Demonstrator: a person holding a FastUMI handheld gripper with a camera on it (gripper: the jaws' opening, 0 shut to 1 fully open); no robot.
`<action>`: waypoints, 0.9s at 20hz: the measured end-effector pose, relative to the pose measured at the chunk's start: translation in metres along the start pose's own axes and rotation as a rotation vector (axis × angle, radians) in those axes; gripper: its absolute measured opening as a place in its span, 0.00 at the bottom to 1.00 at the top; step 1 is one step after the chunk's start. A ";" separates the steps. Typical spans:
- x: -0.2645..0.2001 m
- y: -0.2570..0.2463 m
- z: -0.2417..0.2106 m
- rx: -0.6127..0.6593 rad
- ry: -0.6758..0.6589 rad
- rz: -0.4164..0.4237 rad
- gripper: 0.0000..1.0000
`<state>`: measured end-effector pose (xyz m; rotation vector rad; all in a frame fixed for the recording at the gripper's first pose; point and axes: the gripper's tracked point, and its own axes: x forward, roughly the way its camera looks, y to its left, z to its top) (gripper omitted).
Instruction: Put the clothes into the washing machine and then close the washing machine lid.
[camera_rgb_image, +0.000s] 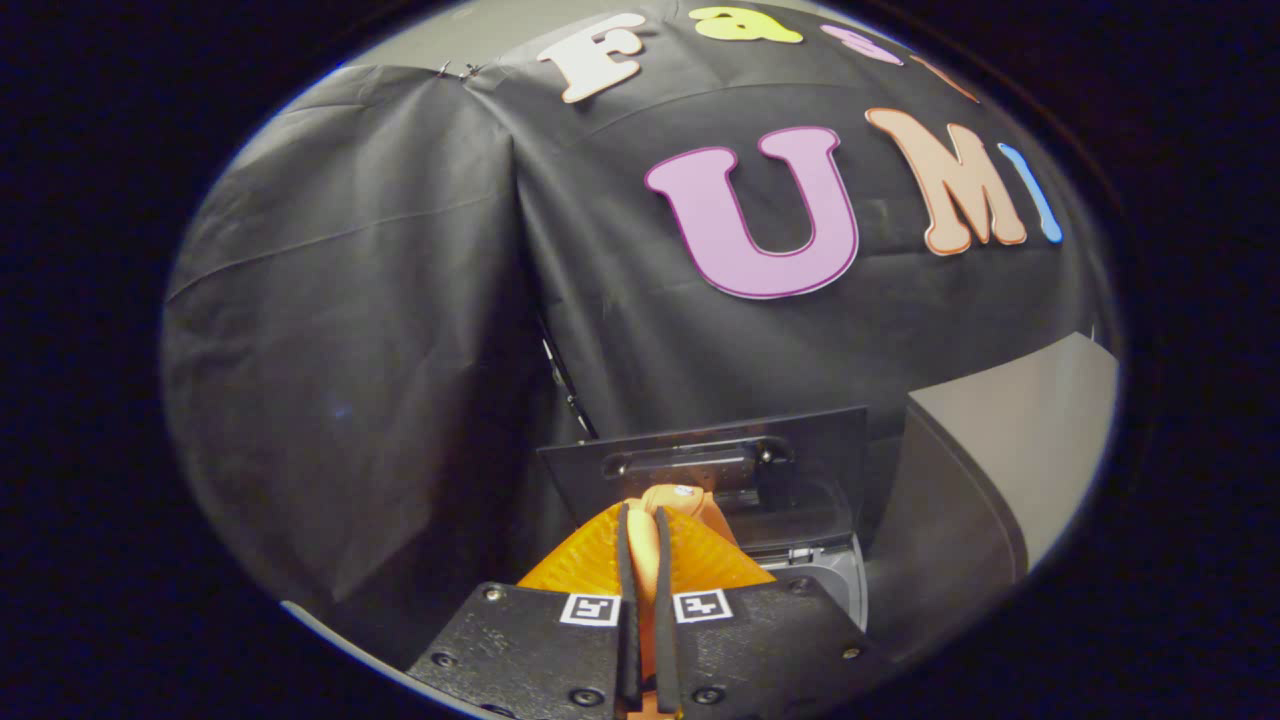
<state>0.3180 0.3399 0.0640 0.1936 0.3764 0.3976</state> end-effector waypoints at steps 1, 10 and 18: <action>0.004 0.001 -0.005 -0.009 0.003 -0.001 0.05; 0.031 -0.014 -0.067 -0.006 0.049 -0.019 0.06; 0.060 -0.035 -0.138 0.067 0.109 -0.044 0.06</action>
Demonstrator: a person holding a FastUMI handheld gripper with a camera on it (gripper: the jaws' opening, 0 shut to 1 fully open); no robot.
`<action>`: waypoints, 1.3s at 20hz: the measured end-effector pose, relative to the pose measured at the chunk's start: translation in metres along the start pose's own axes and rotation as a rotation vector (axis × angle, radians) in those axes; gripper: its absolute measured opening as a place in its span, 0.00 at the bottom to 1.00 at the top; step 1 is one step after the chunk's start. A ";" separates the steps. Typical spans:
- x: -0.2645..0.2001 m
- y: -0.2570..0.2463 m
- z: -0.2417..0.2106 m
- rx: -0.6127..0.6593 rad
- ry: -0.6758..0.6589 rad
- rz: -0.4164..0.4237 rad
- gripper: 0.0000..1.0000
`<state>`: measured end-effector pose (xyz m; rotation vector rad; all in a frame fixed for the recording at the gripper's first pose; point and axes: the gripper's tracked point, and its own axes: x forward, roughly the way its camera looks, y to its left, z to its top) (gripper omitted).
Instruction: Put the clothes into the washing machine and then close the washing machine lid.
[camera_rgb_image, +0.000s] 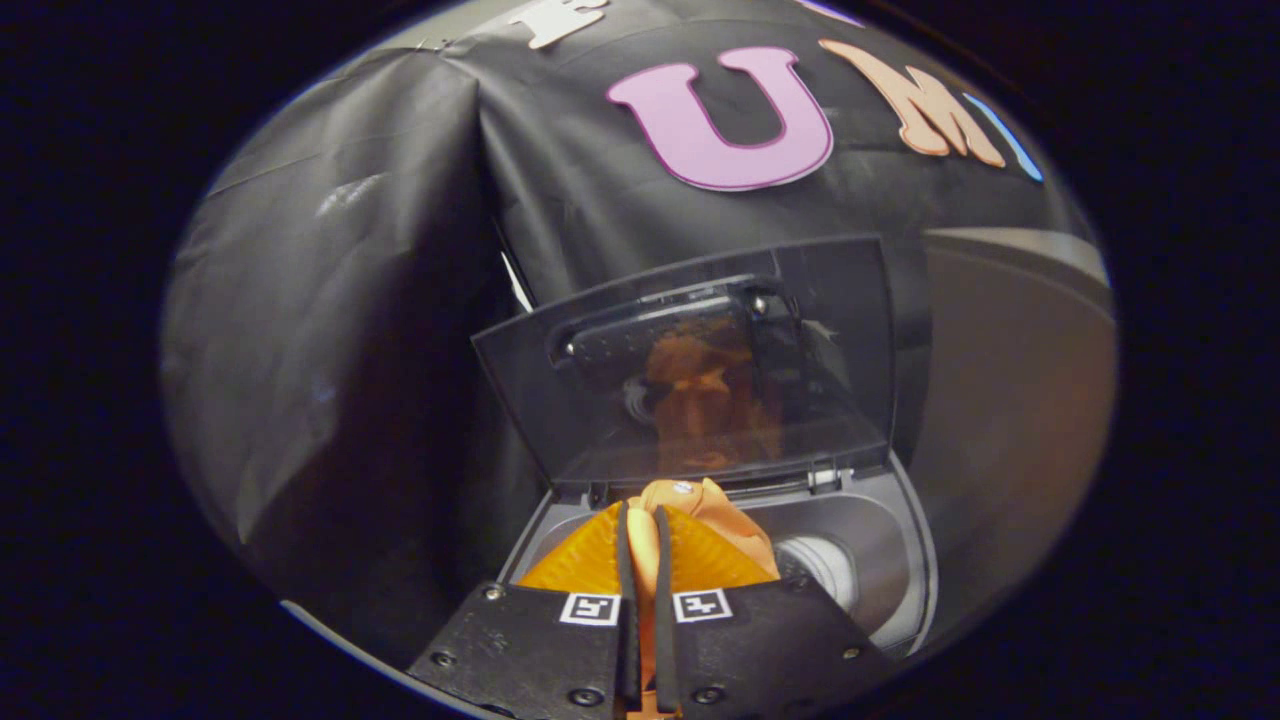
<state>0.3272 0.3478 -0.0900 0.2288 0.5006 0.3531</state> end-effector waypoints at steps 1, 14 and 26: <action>0.005 -0.004 -0.006 0.003 0.008 -0.005 0.06; 0.051 -0.042 -0.078 0.036 0.107 -0.117 0.08; 0.034 -0.046 -0.059 -0.023 0.073 -0.158 0.60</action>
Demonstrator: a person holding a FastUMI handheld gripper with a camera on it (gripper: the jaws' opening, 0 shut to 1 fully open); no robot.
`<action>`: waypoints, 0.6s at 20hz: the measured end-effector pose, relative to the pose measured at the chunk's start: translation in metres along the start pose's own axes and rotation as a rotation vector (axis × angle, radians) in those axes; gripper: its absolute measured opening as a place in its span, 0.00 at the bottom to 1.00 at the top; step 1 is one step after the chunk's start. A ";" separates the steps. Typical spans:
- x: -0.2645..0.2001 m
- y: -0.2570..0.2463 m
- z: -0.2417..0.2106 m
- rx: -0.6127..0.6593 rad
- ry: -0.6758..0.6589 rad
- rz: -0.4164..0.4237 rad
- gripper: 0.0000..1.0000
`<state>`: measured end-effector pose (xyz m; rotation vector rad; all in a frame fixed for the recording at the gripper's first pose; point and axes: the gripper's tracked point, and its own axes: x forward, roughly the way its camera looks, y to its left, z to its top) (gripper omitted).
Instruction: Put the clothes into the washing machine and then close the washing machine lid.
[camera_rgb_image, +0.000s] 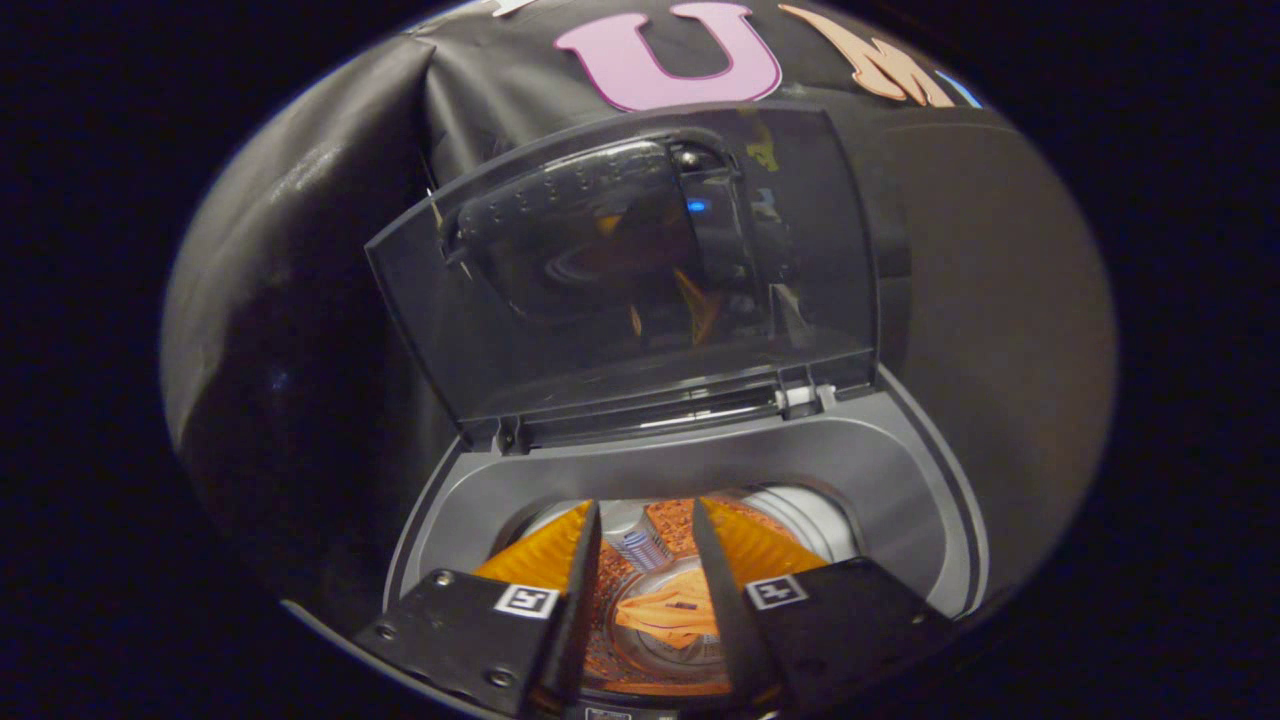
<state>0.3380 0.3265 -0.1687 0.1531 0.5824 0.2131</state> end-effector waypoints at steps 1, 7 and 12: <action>-0.003 0.001 0.004 -0.012 -0.010 -0.003 0.68; -0.034 0.012 0.031 -0.090 -0.068 0.002 0.98; -0.065 0.024 0.059 -0.129 -0.113 0.011 0.97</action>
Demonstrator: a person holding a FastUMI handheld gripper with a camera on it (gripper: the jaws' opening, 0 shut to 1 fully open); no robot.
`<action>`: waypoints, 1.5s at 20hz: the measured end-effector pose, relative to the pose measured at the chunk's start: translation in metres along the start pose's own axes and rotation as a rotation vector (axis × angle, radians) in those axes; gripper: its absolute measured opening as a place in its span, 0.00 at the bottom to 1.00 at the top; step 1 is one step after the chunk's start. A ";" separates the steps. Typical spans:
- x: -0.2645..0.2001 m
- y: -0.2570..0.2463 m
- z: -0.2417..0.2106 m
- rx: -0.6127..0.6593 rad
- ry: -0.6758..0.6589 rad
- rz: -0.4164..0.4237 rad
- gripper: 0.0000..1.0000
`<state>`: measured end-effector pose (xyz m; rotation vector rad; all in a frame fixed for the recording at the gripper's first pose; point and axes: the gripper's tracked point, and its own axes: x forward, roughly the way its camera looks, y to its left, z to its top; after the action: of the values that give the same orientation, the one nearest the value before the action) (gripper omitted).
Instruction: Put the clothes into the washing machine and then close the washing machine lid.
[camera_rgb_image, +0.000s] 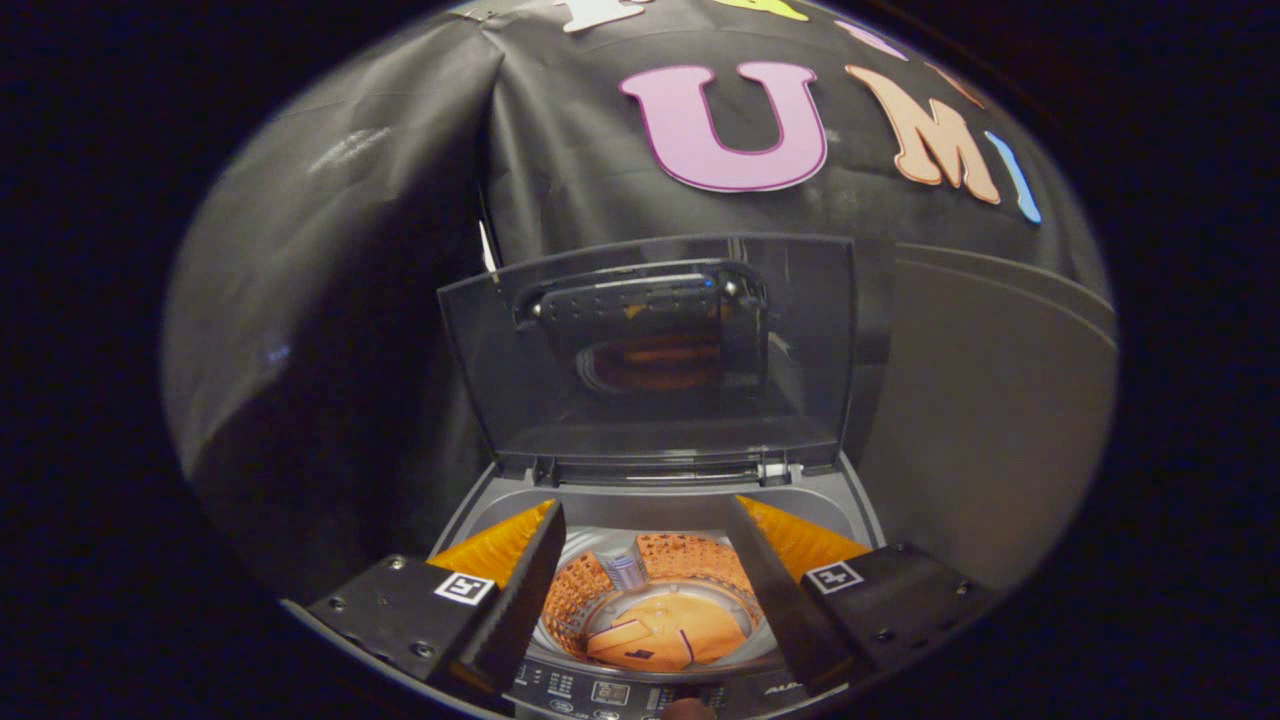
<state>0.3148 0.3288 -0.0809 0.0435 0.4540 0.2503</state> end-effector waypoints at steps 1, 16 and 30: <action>-0.007 0.003 0.010 0.003 -0.013 0.009 0.98; -0.001 0.025 0.156 0.054 -0.231 0.030 0.97; 0.096 0.007 0.235 0.022 -0.331 -0.085 0.96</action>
<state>0.4994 0.3631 0.0895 0.0853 0.1287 0.1505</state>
